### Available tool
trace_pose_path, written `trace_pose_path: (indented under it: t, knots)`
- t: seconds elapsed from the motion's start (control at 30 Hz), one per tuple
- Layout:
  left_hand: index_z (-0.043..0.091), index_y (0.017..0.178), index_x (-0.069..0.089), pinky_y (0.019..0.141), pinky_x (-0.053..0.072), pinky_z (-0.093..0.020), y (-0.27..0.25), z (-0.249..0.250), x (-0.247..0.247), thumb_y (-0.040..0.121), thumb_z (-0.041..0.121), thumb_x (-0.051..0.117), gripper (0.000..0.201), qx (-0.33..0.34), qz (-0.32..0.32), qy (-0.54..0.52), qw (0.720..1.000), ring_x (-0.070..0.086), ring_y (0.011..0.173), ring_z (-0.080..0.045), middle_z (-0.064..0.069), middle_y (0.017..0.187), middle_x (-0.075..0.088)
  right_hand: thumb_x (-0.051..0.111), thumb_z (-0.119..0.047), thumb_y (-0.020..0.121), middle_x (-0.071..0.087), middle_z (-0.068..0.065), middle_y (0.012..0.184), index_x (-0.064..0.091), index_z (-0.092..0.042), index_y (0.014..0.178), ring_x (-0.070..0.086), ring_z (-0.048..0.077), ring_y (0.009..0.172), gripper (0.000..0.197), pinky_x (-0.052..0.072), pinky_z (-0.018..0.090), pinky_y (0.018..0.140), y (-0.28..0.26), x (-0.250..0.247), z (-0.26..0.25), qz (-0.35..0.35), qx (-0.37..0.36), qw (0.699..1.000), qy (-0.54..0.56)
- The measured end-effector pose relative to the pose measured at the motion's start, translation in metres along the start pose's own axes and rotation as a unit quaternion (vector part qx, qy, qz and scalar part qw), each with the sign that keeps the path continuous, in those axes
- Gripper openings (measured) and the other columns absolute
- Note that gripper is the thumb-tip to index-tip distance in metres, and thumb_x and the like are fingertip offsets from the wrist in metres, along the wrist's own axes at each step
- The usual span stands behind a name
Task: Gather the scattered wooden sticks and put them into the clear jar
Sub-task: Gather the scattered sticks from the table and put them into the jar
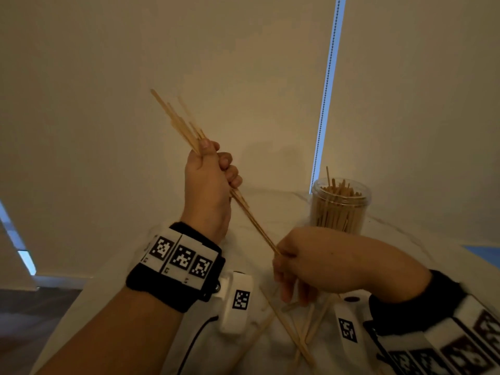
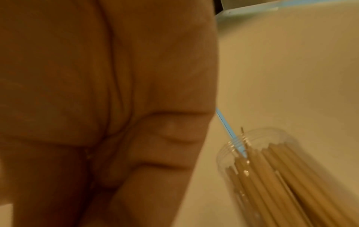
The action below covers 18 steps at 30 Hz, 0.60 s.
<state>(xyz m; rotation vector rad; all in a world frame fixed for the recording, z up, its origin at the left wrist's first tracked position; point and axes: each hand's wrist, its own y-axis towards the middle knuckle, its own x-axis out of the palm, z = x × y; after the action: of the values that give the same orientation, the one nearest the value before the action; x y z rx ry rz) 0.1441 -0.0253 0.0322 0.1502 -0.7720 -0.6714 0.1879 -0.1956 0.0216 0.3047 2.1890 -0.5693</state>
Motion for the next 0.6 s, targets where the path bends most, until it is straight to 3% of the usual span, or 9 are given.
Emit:
trace_pose_path:
  t: [0.13, 0.27, 0.33, 0.43, 0.53, 0.6]
  knots:
    - [0.016, 0.093, 0.046, 0.047, 0.032, -0.022, 0.019, 0.008, -0.019, 0.111, 0.03, 0.031, 0.027, 0.018, 0.079, 0.005, 0.997, 0.035, 0.047, -0.007, 0.005, 0.061, 0.042, 0.034, -0.001, 0.097, 0.078, 0.009, 0.091, 0.064, 0.0, 0.103, 0.07, 0.017, 0.065, 0.031, 0.059, 0.028, 0.065, -0.009, -0.013, 0.013, -0.041, 0.052, 0.997, -0.031]
    - [0.017, 0.087, 0.046, 0.042, 0.026, -0.021, 0.022, 0.002, -0.022, 0.11, 0.035, 0.032, 0.032, -0.034, 0.107, 0.043, 0.993, 0.03, 0.041, -0.005, 0.005, 0.059, 0.038, 0.035, -0.001, 0.099, 0.077, 0.012, 0.089, 0.062, 0.0, 0.097, 0.069, 0.023, 0.065, 0.027, 0.055, 0.03, 0.058, -0.02, -0.032, 0.02, 0.022, 0.045, 0.998, 0.045]
    - [0.019, 0.084, 0.044, 0.037, 0.024, -0.02, 0.011, -0.009, -0.008, 0.109, 0.04, 0.034, 0.034, -0.092, 0.072, 0.072, 0.991, 0.028, 0.038, -0.005, 0.005, 0.057, 0.036, 0.036, -0.008, 0.103, 0.077, 0.011, 0.086, 0.06, 0.001, 0.098, 0.067, 0.023, 0.061, 0.026, 0.055, 0.032, 0.057, -0.021, -0.037, 0.017, 0.094, 0.018, 0.991, 0.096]
    - [0.019, 0.086, 0.046, 0.039, 0.027, -0.022, -0.024, -0.023, 0.017, 0.105, 0.052, 0.037, 0.039, -0.15, -0.044, 0.141, 0.978, 0.031, 0.04, -0.006, 0.002, 0.063, 0.039, 0.037, -0.017, 0.106, 0.077, 0.007, 0.081, 0.059, -0.003, 0.097, 0.066, 0.023, 0.056, 0.028, 0.052, 0.031, 0.056, -0.016, -0.033, 0.007, 0.158, -0.007, 0.981, 0.11]
    - [0.014, 0.093, 0.052, 0.049, 0.043, -0.03, -0.053, -0.034, 0.024, 0.094, 0.068, 0.047, 0.054, -0.136, -0.167, 0.256, 0.942, 0.047, 0.048, -0.014, -0.004, 0.071, 0.052, 0.04, -0.019, 0.104, 0.077, 0.006, 0.08, 0.062, -0.006, 0.099, 0.068, 0.02, 0.056, 0.026, 0.058, 0.031, 0.059, -0.009, -0.022, 0.0, 0.141, -0.014, 0.99, 0.014]
    - [0.013, 0.095, 0.052, 0.051, 0.047, -0.031, -0.054, -0.037, 0.021, 0.098, 0.058, 0.05, 0.045, -0.126, -0.166, 0.291, 0.934, 0.052, 0.049, -0.016, -0.004, 0.07, 0.056, 0.043, -0.02, 0.103, 0.075, 0.005, 0.089, 0.061, -0.009, 0.107, 0.07, 0.021, 0.07, 0.022, 0.06, 0.036, 0.072, -0.005, -0.017, -0.001, 0.146, -0.016, 0.983, -0.112]
